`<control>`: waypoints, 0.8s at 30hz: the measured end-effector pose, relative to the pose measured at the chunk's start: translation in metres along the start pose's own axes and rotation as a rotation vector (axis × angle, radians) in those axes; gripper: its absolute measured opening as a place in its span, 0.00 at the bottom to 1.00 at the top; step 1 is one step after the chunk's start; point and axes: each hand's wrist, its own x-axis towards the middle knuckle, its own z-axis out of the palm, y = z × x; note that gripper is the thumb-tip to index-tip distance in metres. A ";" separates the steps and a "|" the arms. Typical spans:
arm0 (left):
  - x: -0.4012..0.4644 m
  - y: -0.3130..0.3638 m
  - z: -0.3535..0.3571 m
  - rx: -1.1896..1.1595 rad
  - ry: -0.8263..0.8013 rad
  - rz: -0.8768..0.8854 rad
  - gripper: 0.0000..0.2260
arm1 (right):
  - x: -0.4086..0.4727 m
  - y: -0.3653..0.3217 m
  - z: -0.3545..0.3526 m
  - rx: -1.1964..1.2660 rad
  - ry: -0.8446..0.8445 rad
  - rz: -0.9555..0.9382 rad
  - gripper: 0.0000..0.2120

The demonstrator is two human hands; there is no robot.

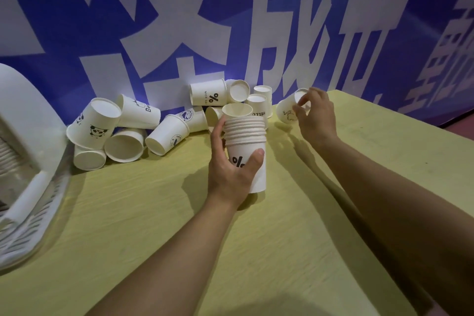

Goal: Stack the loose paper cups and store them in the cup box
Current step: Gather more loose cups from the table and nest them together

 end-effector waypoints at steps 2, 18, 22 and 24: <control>-0.002 0.000 0.000 0.014 -0.065 0.009 0.37 | -0.010 -0.010 -0.012 0.106 0.075 0.056 0.07; -0.007 0.010 0.001 0.041 -0.333 -0.008 0.43 | -0.092 -0.073 -0.046 0.814 -0.267 0.178 0.12; -0.007 0.009 0.002 0.063 -0.323 0.000 0.41 | -0.088 -0.068 -0.044 0.813 -0.282 0.132 0.17; -0.007 0.009 0.002 0.061 -0.320 -0.003 0.42 | -0.087 -0.068 -0.044 0.787 -0.303 0.108 0.21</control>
